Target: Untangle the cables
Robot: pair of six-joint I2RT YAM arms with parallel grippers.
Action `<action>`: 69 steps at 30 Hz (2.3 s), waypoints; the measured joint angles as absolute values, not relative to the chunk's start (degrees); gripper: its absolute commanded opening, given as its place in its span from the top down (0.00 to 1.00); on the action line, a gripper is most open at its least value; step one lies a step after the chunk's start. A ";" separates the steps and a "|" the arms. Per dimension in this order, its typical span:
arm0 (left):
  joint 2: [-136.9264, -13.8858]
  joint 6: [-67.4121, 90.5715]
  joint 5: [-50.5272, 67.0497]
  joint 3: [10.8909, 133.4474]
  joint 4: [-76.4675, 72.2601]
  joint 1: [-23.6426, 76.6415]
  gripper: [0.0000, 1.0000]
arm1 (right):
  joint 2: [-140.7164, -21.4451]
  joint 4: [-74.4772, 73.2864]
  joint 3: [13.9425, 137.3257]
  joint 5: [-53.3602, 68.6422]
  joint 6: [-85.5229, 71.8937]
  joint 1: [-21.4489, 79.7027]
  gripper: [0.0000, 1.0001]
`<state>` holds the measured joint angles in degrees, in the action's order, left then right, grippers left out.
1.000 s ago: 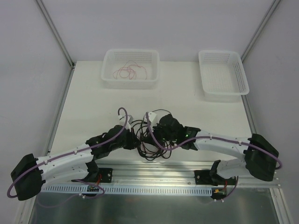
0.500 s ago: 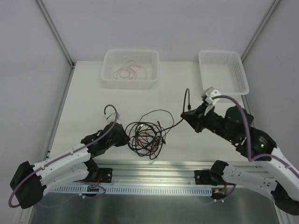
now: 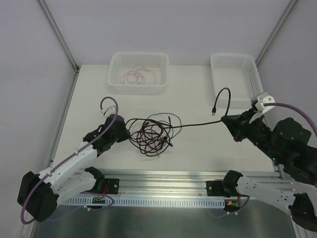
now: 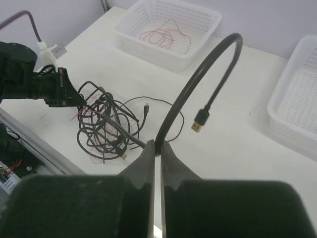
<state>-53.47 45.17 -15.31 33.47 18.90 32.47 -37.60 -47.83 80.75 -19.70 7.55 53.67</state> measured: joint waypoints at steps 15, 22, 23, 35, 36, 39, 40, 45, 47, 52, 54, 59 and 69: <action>-53.47 42.65 -1.89 33.67 17.89 29.54 0.74 | -37.67 -43.53 68.45 -20.03 1.89 53.39 0.99; -45.28 42.57 11.92 30.57 15.62 29.52 0.51 | -44.03 -38.35 48.38 -21.69 -6.28 52.05 0.88; -44.29 42.72 13.32 30.00 15.59 29.52 0.36 | -45.01 -38.13 47.22 -21.82 -7.31 51.55 0.84; -47.13 46.33 11.18 27.75 15.33 35.20 0.25 | -48.47 -36.77 46.39 -19.20 -12.49 52.51 0.19; -48.29 47.05 9.80 28.05 15.49 36.51 0.26 | -48.62 -36.86 46.59 -19.07 -12.62 53.56 0.18; -53.06 47.33 4.25 30.52 15.55 41.43 0.28 | -49.43 -37.28 47.70 -19.40 -12.86 57.12 0.16; -54.19 46.78 2.90 31.48 15.62 42.48 0.28 | -49.60 -37.34 48.03 -19.73 -12.86 58.33 0.16; -58.19 34.83 -1.93 36.77 15.25 44.27 0.31 | -49.28 -37.21 48.21 -19.97 -12.82 61.32 0.16; -58.67 28.29 -2.09 38.41 15.29 44.27 0.35 | -48.36 -36.49 47.72 -19.38 -12.80 61.80 0.16; -59.96 10.94 -0.54 41.67 14.98 44.27 0.41 | -44.69 -34.96 45.15 -18.50 -12.51 62.37 0.16; -61.63 5.17 0.27 42.24 14.70 44.27 0.48 | -43.99 -34.83 44.93 -18.37 -12.32 62.35 0.16; -66.32 -5.39 1.61 42.30 14.50 44.27 0.51 | -42.92 -33.95 44.71 -18.37 -11.64 62.39 0.16; -74.65 -11.70 4.73 43.27 14.46 44.27 0.63 | -42.35 -33.04 41.43 -17.47 -11.51 62.39 0.11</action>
